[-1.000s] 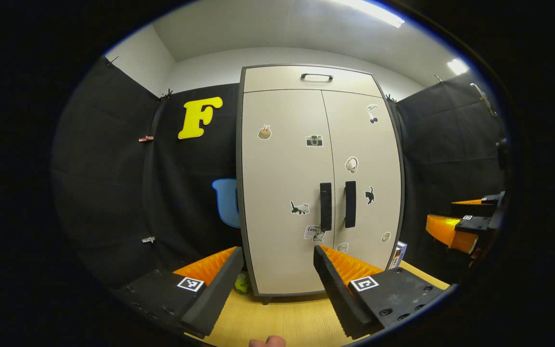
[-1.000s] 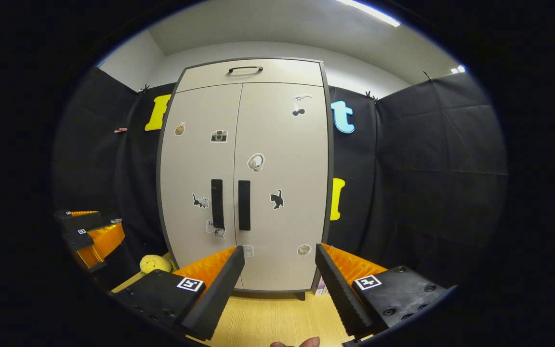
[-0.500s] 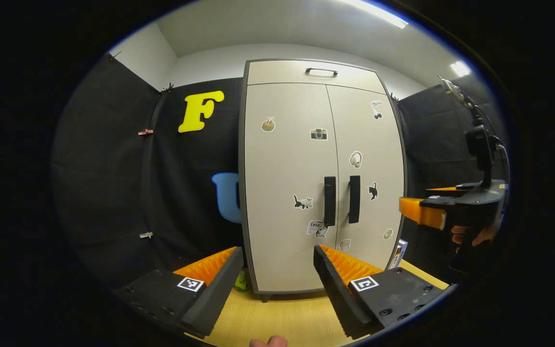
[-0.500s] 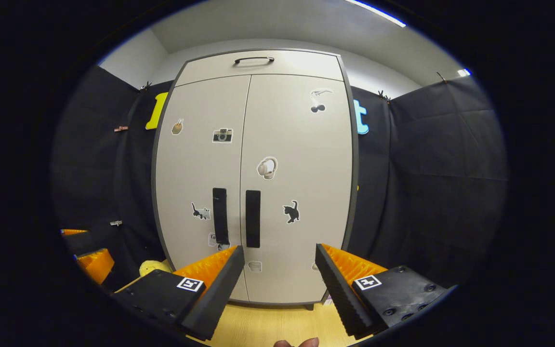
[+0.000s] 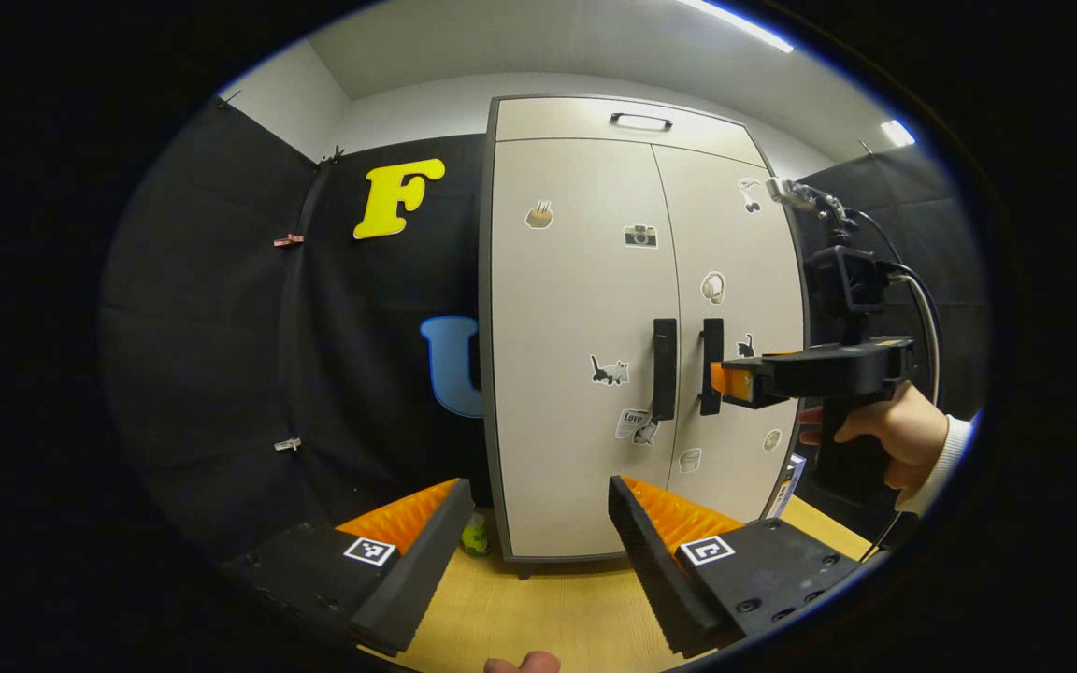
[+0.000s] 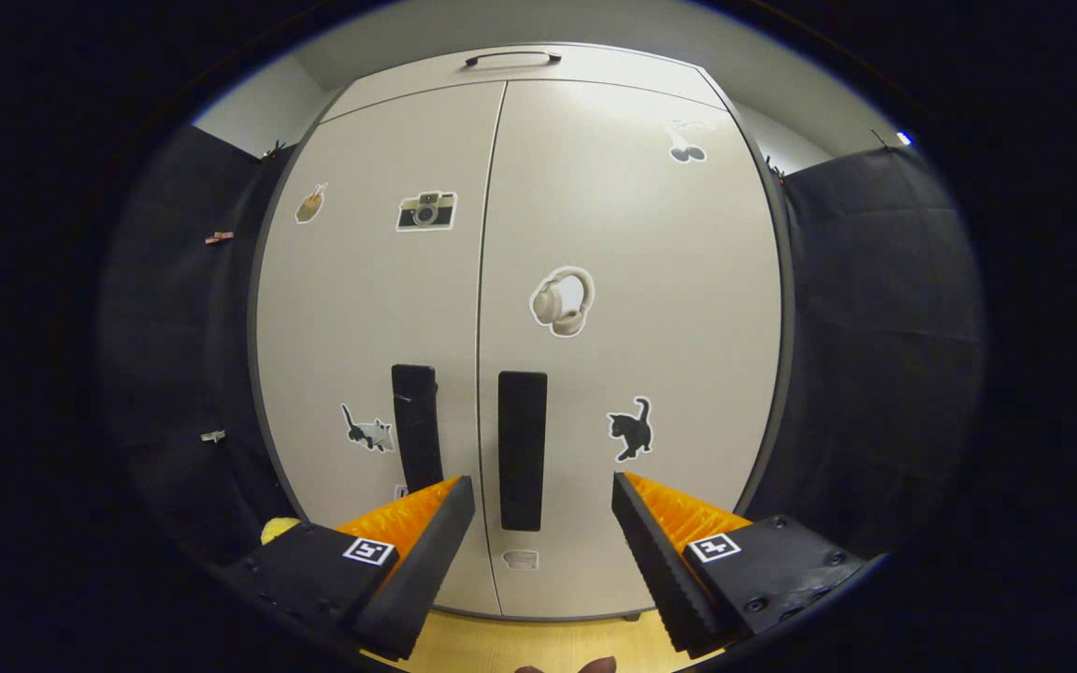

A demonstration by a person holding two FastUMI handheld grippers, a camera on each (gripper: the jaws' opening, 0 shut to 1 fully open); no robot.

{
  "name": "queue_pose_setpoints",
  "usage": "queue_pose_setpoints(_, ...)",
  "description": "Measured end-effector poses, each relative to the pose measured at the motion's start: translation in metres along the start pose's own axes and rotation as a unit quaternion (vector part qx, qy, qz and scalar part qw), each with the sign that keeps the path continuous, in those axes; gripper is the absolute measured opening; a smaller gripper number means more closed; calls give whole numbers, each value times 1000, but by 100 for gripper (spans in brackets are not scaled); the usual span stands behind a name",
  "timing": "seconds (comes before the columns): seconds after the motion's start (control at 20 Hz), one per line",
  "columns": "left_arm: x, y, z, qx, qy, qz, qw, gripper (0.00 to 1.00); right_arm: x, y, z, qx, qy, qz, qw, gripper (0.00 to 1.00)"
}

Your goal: Open the right door of the double-door shoe cabinet with the right hand, and open the left door with the left hand.

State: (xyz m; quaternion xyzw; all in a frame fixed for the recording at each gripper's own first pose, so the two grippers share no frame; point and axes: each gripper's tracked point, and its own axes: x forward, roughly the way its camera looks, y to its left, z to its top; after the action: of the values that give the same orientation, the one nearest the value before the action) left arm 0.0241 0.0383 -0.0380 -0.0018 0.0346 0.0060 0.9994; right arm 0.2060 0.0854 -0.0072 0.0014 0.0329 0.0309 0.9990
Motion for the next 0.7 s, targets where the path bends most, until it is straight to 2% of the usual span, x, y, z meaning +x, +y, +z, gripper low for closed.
queue_pose_setpoints(0.15,1,6,-5,2,4,5,1000,94,22,4,-3,19,4,3,1000,97)
queue_pose_setpoints(0.2,2,7,-6,1,6,5,1000,95,29,6,-2,22,0,3,1000,89)
queue_pose_setpoints(0.35,3,11,-12,2,13,6,1000,95,46,11,-1,21,-6,0,1000,77)
queue_pose_setpoints(0.4,3,13,-12,3,14,7,1000,95,52,10,-2,20,-5,-6,1000,61)
queue_pose_setpoints(0.5,3,16,-12,5,13,9,1000,95,57,13,-6,22,-1,-10,1000,46)
queue_pose_setpoints(0.55,2,17,-13,5,12,9,1000,95,58,14,-6,17,-4,-10,1000,43)
queue_pose_setpoints(0.7,1,18,-13,3,11,11,1000,95,58,16,-3,-40,-28,-7,999,44)
